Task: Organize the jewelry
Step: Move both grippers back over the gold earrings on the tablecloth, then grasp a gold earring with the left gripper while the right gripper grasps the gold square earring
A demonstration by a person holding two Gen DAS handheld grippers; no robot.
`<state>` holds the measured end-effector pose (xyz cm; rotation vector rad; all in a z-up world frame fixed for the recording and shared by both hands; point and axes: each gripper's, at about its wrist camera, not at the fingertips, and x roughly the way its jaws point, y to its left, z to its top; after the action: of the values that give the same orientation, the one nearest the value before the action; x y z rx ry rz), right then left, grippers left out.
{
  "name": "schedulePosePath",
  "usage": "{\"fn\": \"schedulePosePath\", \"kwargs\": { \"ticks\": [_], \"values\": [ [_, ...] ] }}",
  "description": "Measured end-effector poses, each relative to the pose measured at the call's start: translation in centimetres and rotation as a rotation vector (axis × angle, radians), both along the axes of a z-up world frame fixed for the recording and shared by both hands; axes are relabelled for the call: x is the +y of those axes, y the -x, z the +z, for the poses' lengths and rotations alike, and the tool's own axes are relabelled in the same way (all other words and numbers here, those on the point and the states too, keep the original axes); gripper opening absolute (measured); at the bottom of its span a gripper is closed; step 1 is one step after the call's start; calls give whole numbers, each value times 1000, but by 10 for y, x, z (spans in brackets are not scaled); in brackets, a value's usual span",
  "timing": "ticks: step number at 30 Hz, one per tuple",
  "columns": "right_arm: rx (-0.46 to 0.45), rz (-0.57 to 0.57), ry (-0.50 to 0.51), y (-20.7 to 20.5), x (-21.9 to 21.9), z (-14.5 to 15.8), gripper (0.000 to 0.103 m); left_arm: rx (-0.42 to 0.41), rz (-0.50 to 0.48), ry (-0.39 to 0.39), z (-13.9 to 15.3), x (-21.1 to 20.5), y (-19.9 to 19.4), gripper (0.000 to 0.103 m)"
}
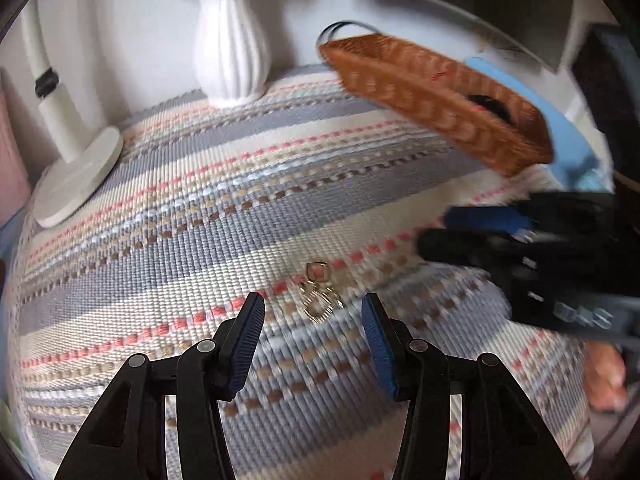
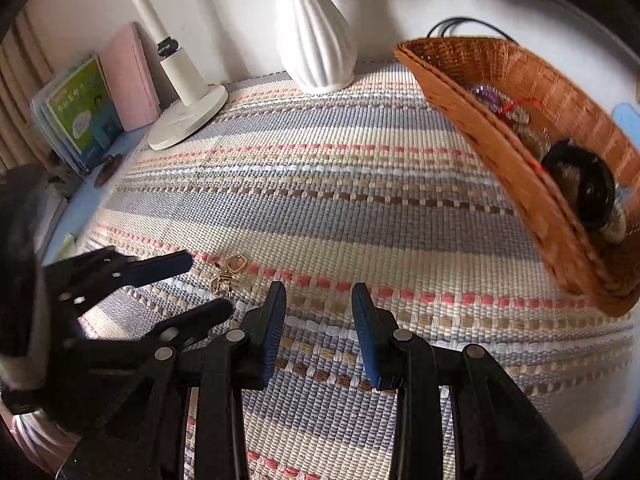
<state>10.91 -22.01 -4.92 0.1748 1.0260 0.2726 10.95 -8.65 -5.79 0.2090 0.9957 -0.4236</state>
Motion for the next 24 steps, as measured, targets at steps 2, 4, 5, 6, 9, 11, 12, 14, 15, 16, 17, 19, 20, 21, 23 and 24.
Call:
{"fn": "schedulePosePath", "kwargs": {
  "ticks": [2,4,5,6,9,11,12,14,15,16,17,19,20,21,23,24],
  "values": [
    [5,-7,-17,-2,-4,-1,37,-16,17,3,-2,0,-4,50],
    [5,-4,-18,-3,-6,-1,37,-23,32,-5,-1,3,-4,44],
    [3,8,-22,-3,-4,0,37,-22,35,-4,-1,5,-5,38],
    [2,20,-24,-3,-3,1,37,-19,39,3,0,10,-4,34],
    [-5,73,-7,-7,13,3,37,-20,65,10,1,26,-2,21],
    [-5,110,7,-8,26,3,37,-22,87,14,1,39,-2,20],
    [-4,132,16,-8,33,3,37,-24,99,15,2,46,-2,19],
    [-1,165,40,-9,45,1,37,-24,112,18,2,55,-3,19],
    [-3,178,55,-9,51,0,37,-22,117,24,2,59,-4,19],
    [-6,189,67,-8,56,-1,37,-21,118,33,1,63,-6,19],
    [-10,200,79,-8,60,-2,37,-23,120,41,1,65,-7,19],
    [-14,223,99,-7,69,-4,37,-33,120,54,1,67,-5,19],
    [-15,236,109,-6,74,-5,37,-43,118,54,0,67,-4,19],
    [-15,242,115,-7,78,-6,37,-50,115,50,0,66,-2,19],
    [-14,246,124,-9,83,-9,37,-54,114,48,0,65,-1,19],
    [-13,248,125,-11,85,-10,37,-53,113,52,0,65,-1,19]
  ]
}}
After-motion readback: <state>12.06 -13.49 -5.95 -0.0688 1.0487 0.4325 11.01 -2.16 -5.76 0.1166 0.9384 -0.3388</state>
